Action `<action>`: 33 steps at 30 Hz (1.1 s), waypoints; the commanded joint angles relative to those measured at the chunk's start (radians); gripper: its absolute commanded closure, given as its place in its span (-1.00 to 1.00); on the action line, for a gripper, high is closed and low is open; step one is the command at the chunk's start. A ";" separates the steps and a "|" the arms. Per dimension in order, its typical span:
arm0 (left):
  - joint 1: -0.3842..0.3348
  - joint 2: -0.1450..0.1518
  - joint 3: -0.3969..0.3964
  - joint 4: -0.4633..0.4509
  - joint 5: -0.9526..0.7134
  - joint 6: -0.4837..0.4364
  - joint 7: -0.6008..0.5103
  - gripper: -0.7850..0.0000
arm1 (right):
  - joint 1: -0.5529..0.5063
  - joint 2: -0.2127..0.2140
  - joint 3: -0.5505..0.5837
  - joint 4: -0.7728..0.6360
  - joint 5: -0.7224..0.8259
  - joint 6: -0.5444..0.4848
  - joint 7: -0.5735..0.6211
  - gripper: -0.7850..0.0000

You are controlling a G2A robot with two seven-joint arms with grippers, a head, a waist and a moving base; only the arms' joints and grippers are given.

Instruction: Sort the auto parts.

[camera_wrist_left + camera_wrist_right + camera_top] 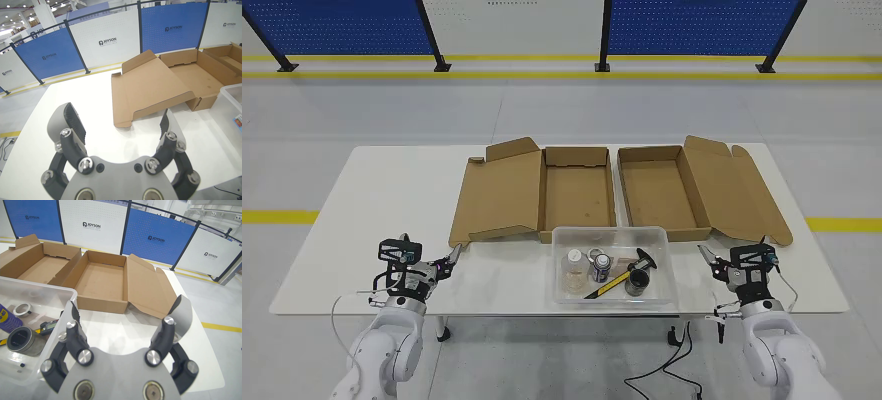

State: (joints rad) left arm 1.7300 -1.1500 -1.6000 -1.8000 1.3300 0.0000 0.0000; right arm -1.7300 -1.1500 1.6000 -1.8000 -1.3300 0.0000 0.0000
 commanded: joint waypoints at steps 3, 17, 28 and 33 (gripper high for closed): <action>0.000 0.000 0.000 0.000 0.000 0.000 0.000 -1.00 | 0.000 0.000 0.000 0.000 0.000 0.000 0.000 -1.00; 0.000 0.000 0.000 0.000 0.000 0.000 0.000 -1.00 | 0.000 0.000 0.000 0.000 0.000 0.000 0.000 -1.00; -0.053 -0.002 0.026 -0.024 -0.022 -0.069 -0.042 -1.00 | 0.000 0.000 0.000 0.000 0.000 0.000 0.000 -1.00; -0.118 -0.005 0.081 -0.067 -0.017 -0.125 -0.078 -1.00 | 0.000 0.000 0.000 0.000 0.000 0.000 0.000 -1.00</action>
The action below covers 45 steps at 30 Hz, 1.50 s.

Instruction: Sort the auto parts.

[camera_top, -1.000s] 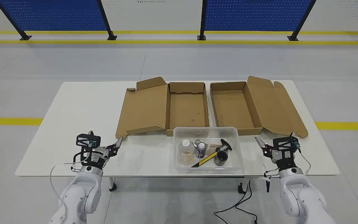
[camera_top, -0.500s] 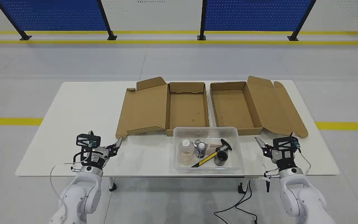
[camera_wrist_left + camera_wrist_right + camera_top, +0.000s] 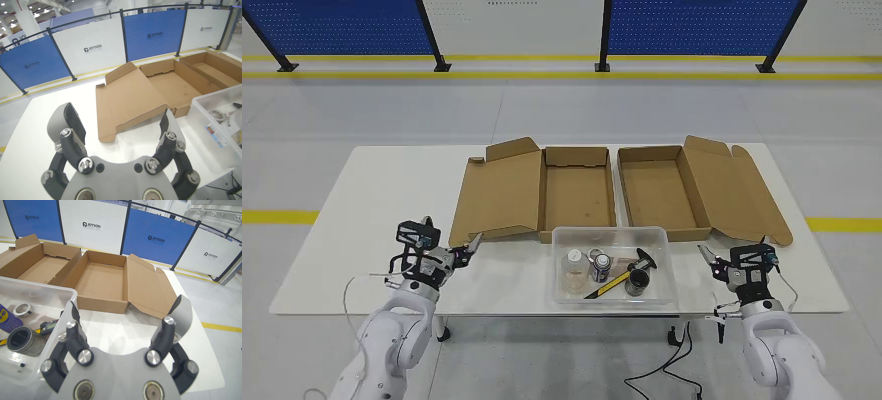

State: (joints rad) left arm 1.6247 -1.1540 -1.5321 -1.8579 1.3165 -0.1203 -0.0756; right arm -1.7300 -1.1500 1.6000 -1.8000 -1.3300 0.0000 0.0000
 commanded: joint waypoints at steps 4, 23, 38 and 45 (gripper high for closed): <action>-0.065 -0.009 0.091 -0.050 -0.011 -0.036 -0.026 -1.00 | 0.000 0.000 0.000 0.000 0.000 0.000 0.000 -1.00; -0.189 -0.051 0.430 -0.003 -0.009 -0.096 -0.108 -1.00 | 0.000 0.000 0.000 0.000 0.000 0.000 0.000 -1.00; -0.230 -0.071 0.503 0.134 0.034 -0.043 -0.078 -0.84 | 0.000 0.000 0.000 0.000 0.000 0.000 0.000 -1.00; -0.240 -0.079 0.518 0.145 0.022 -0.029 -0.076 0.17 | 0.000 0.000 0.000 0.000 0.000 0.000 0.000 -1.00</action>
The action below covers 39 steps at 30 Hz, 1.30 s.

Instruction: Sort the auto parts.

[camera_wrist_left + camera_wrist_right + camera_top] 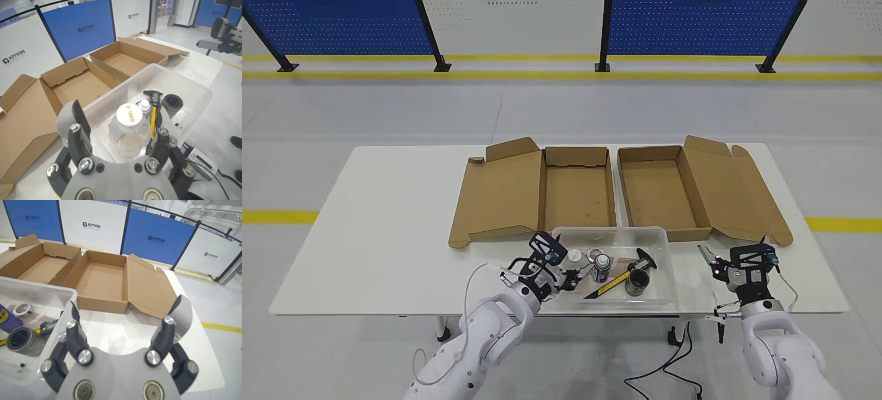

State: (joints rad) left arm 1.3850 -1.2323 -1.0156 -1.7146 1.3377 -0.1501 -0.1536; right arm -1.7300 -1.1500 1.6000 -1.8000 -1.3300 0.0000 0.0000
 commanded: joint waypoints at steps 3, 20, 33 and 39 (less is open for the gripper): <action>-0.002 -0.003 0.004 0.007 0.006 0.004 0.007 0.42 | 0.000 0.000 0.000 0.000 0.000 0.000 0.000 -1.00; -0.009 -0.010 -0.006 0.025 0.036 0.024 0.065 1.00 | 0.000 0.000 0.000 0.000 0.000 0.000 0.000 -1.00; -0.024 -0.012 -0.038 -0.053 0.016 0.007 0.053 1.00 | 0.000 0.000 0.000 0.000 0.000 0.000 0.000 -1.00; -0.028 -0.009 -0.082 -0.179 -0.052 -0.025 -0.021 1.00 | 0.000 0.000 0.000 0.000 0.000 0.000 0.000 -1.00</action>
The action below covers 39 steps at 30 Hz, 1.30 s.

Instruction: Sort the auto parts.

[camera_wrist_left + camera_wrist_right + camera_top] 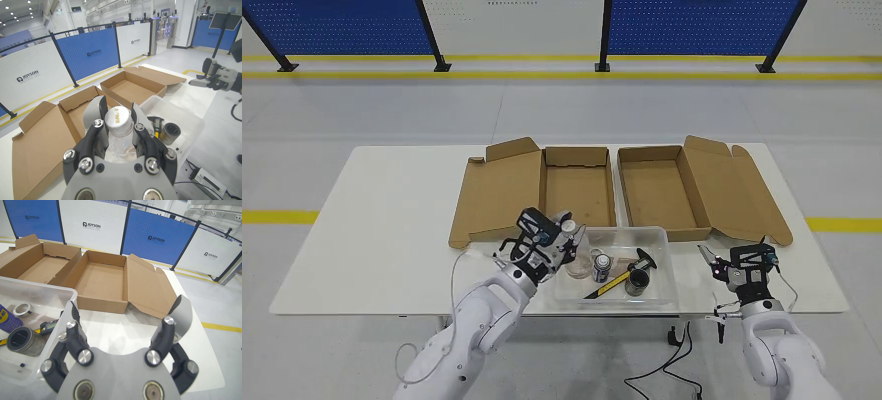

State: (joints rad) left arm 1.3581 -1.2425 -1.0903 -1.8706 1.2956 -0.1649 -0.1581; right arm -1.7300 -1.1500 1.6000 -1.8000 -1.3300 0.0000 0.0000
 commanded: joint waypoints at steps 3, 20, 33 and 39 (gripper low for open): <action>0.006 0.005 -0.033 -0.097 -0.060 -0.048 -0.070 1.00 | 0.000 0.000 0.000 0.000 0.000 0.000 0.000 -1.00; 0.091 0.035 -0.117 -0.287 -0.163 -0.249 -0.269 1.00 | 0.000 0.000 0.000 0.000 0.000 0.000 0.000 -1.00; 0.036 0.031 -0.082 -0.235 -0.154 -0.221 -0.238 1.00 | 0.000 0.000 0.000 0.000 0.000 0.000 0.000 -1.00; -0.035 0.021 -0.043 -0.154 -0.097 -0.171 -0.169 1.00 | 0.000 0.000 0.000 0.000 0.000 0.000 0.000 -1.00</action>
State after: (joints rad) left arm 1.3441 -1.2196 -1.1433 -2.0494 1.1509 -0.3435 -0.3444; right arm -1.7300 -1.1500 1.6000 -1.8000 -1.3300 0.0000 0.0000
